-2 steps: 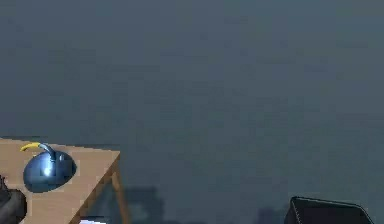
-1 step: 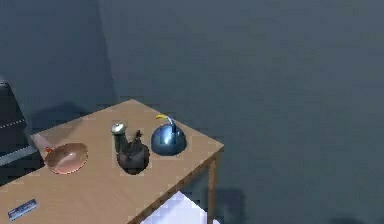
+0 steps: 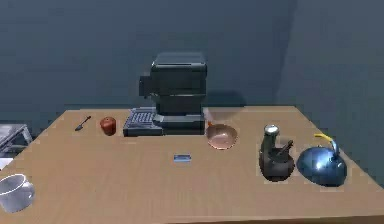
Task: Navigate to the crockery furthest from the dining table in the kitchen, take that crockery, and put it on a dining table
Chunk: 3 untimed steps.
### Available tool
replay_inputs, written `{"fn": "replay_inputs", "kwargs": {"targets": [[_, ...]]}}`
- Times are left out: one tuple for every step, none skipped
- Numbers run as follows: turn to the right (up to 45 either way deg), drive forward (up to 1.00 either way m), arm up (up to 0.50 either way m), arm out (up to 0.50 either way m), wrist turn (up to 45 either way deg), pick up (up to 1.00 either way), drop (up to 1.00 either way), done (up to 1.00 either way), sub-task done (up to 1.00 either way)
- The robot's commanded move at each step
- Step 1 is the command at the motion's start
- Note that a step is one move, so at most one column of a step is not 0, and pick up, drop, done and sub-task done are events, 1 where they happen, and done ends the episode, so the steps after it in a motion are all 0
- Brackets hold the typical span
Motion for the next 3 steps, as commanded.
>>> {"fn": "replay_inputs", "kwargs": {"targets": [[-45.0, 0.0, 0.0, 0.0, 0.0, 0.0, 0.0, 0.0, 0.0], [-45.0, 0.0, 0.0, 0.0, 0.0, 0.0, 0.0, 0.0, 0.0], [-42.0, 0.0, 0.0, 0.0, 0.0, 0.0, 0.0, 0.0, 0.0]]}}
